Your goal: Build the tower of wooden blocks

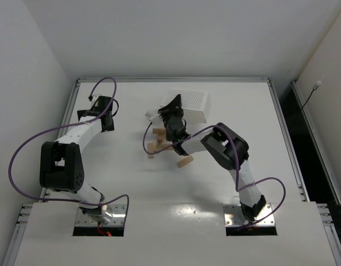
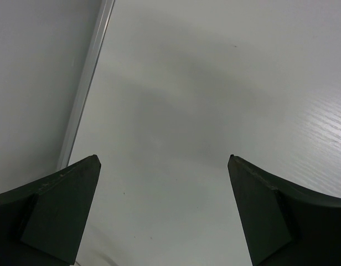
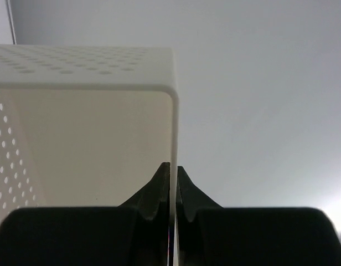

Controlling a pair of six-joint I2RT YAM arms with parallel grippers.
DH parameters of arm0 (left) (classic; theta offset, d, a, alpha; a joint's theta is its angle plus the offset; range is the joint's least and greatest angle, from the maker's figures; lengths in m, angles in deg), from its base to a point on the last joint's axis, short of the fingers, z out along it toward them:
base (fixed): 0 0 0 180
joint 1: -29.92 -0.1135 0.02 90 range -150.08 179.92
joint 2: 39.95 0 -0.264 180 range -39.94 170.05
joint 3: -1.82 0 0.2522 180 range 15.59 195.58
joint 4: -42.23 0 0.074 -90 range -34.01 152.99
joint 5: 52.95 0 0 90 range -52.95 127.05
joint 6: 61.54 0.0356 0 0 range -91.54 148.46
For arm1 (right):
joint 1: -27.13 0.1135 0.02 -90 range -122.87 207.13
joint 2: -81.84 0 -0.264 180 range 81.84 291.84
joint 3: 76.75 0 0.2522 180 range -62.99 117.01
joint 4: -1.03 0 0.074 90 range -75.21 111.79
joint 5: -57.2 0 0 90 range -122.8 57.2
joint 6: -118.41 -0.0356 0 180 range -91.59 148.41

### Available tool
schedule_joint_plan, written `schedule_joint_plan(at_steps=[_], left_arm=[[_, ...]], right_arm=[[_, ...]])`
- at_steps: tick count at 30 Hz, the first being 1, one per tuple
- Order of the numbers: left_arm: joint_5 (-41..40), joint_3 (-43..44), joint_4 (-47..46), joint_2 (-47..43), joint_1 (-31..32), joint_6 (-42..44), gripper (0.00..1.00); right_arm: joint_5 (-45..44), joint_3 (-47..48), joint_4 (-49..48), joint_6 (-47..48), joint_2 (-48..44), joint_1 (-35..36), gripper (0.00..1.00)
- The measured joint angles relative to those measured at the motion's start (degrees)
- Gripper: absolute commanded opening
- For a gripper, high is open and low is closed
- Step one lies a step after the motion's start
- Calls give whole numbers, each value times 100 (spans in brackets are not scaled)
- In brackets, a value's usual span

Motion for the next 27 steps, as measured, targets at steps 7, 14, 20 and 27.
schedule_joint_plan(at_steps=[7,14,20,27], left_arm=[[164,-2,-20,0,0,2,100],[337,0,-90,0,0,92,100],[793,0,-232,-20,0,345,100],[1438,4,-358,-83,0,605,100]], right_arm=[[-1425,664,1770,-2608,-704,-680,0],[-669,3536,7359,-6911,-949,-1515,0],[905,4870,9923,-8837,-852,-2778,0],[2811,5270,11374,-9788,-37,-4452,0]])
